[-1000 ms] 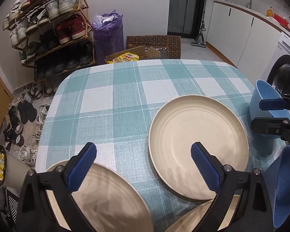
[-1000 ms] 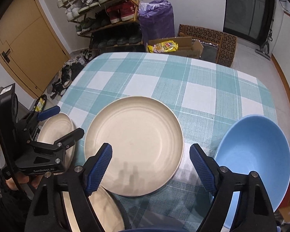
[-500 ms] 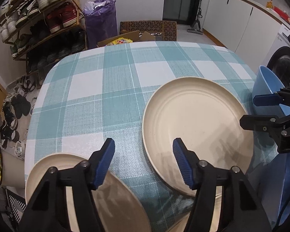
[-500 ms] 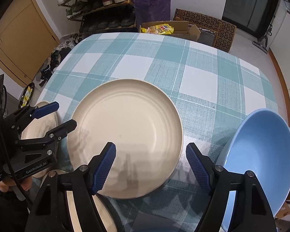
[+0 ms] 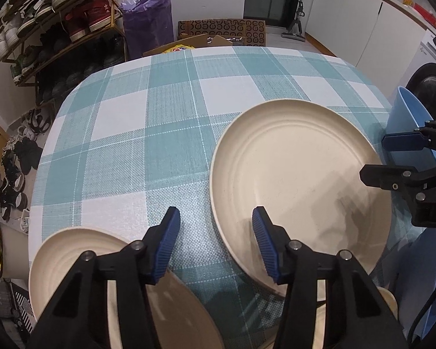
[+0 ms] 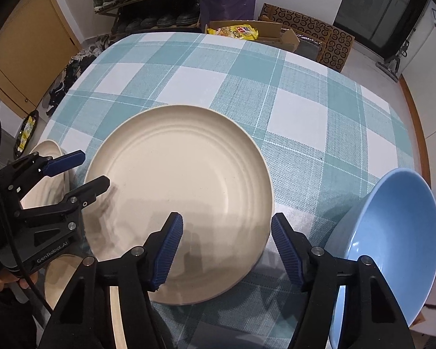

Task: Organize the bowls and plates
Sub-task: 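Close both grippers on opposite points of the cream plate rim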

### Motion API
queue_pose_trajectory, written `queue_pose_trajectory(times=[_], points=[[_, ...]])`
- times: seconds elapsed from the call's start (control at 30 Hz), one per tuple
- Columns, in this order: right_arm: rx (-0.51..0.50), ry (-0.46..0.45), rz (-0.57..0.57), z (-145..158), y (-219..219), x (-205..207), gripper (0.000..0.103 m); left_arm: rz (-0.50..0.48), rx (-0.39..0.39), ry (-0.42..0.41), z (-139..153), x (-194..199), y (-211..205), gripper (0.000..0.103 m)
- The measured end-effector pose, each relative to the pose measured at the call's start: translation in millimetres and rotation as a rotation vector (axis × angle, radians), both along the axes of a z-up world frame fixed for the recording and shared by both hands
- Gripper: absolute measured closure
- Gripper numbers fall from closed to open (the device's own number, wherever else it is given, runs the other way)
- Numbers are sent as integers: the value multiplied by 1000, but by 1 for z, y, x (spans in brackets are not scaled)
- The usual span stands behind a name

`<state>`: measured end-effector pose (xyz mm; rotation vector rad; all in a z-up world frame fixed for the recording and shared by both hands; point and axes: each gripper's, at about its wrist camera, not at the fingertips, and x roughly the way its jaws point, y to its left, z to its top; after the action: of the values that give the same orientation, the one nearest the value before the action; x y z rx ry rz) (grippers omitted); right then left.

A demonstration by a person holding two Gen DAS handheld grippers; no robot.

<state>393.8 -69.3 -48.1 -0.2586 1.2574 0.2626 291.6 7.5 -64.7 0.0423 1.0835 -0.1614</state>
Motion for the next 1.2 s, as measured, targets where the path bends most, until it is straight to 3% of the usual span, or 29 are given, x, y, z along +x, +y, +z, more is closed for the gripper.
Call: queue_pose_trajectory(times=[0.47,0.83,1.03,1.2], points=[[-167,15,35,-15,14,4,42,-4,14,17,-7,3,-1,63],[-199,10,45,-15,16,5,42,-1,8,2,-3,2,3,68],[-225,18,52,-19,18,11,60,1,1,5,-2,3,4,69],[-243,26,46,-20,17,15,62,-1,1,6,-3,3,4,69]])
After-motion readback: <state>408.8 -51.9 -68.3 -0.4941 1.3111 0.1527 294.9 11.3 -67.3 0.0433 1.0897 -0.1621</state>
